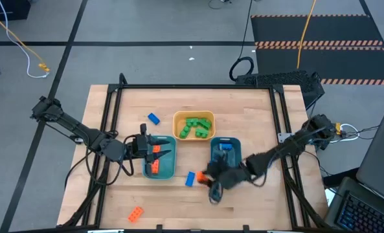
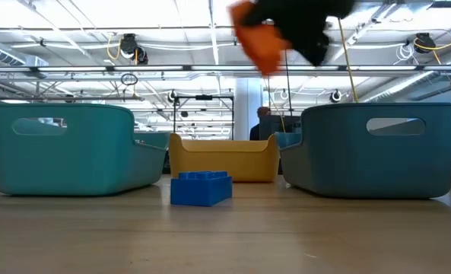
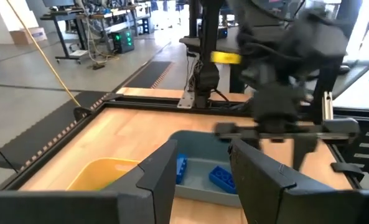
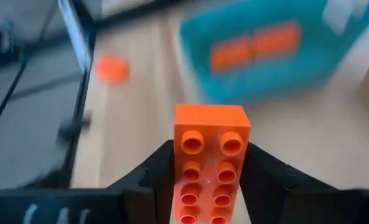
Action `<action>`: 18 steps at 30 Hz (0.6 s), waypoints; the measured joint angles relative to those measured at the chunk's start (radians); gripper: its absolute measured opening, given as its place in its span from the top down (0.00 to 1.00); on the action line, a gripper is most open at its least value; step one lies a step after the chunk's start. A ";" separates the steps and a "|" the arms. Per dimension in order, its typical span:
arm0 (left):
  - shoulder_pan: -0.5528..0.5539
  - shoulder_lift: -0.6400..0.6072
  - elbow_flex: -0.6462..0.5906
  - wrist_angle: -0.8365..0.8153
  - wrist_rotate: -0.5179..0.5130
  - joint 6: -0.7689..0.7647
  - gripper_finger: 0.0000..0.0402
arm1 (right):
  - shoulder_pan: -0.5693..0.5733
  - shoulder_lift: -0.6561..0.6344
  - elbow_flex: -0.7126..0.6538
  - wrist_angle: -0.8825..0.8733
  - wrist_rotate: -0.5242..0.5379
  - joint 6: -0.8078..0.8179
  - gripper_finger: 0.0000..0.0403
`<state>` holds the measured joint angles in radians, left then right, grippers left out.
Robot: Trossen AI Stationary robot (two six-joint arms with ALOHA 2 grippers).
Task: Sort & place blocks by color
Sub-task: Put the orange game piece into the light blue bin
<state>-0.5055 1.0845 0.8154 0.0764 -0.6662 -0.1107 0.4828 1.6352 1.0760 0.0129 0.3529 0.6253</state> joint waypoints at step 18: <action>-0.073 -0.039 0.000 0.003 -0.017 0.090 0.63 | -0.211 0.250 0.043 0.652 -0.120 -0.331 0.67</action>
<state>-0.5781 1.0451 0.8154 0.0796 -0.6830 -0.0210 0.2713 1.8856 1.1191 0.6645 0.2333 0.2942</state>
